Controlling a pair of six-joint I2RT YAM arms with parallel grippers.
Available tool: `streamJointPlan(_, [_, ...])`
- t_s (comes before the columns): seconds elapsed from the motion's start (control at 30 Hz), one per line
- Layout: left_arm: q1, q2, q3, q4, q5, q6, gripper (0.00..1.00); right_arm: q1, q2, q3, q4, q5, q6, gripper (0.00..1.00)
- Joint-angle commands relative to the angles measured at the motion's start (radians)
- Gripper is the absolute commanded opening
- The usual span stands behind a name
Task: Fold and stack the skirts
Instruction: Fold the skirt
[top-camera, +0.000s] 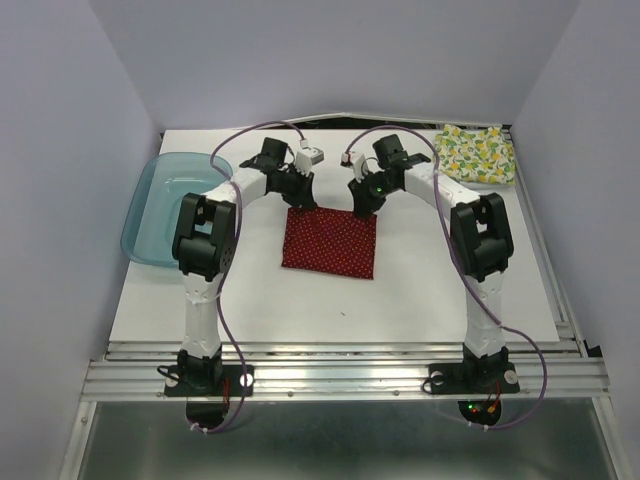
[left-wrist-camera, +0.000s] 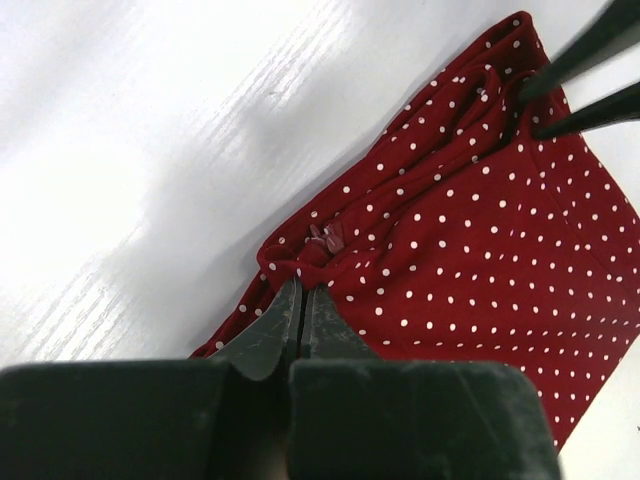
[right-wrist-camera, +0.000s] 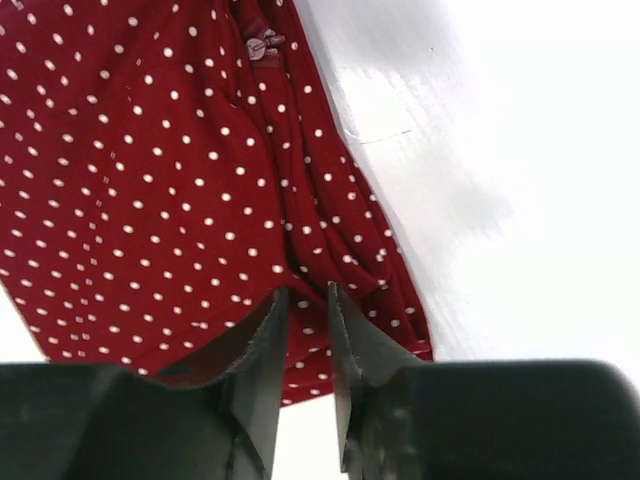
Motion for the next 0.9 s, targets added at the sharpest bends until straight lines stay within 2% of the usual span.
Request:
streamJointPlan(0.0, [0.004, -0.028, 0.007, 0.025, -0.003, -0.011, 0.00, 0.007, -0.038, 0.010, 0.073, 0.032, -0.019, 0.40])
streamJointPlan(0.03, [0.004, -0.027, 0.008, 0.019, -0.001, -0.009, 0.00, 0.007, -0.041, 0.012, 0.073, 0.033, -0.034, 0.49])
streamJointPlan(0.17, [0.004, -0.024, 0.008, 0.022, 0.000, -0.015, 0.00, 0.007, -0.020, 0.061, 0.008, -0.016, -0.081, 0.53])
streamJointPlan(0.3, [0.004, -0.022, 0.010, 0.025, 0.000, -0.018, 0.00, 0.007, 0.019, 0.090, -0.044, -0.045, -0.108, 0.52])
streamJointPlan(0.47, [0.004, -0.016, 0.014, 0.024, 0.002, -0.029, 0.00, 0.007, 0.040, 0.105, -0.075, -0.060, -0.140, 0.44])
streamJointPlan(0.7, [0.004, -0.024, 0.013, 0.025, 0.009, -0.047, 0.00, 0.007, 0.048, 0.115, -0.122, -0.069, -0.170, 0.47])
streamJointPlan(0.73, [0.004, -0.025, 0.011, 0.027, 0.009, -0.047, 0.00, 0.007, 0.051, 0.113, -0.122, -0.068, -0.172, 0.45])
streamJointPlan(0.8, [0.004, -0.025, 0.010, 0.030, 0.005, -0.046, 0.00, 0.007, 0.057, 0.119, -0.127, -0.068, -0.175, 0.31])
streamJointPlan(0.83, [0.004, -0.025, 0.008, 0.028, 0.003, -0.046, 0.00, 0.007, 0.057, 0.125, -0.128, -0.069, -0.175, 0.14])
streamJointPlan(0.87, [0.005, -0.025, 0.007, 0.030, 0.003, -0.046, 0.00, 0.007, 0.056, 0.125, -0.125, -0.069, -0.171, 0.05])
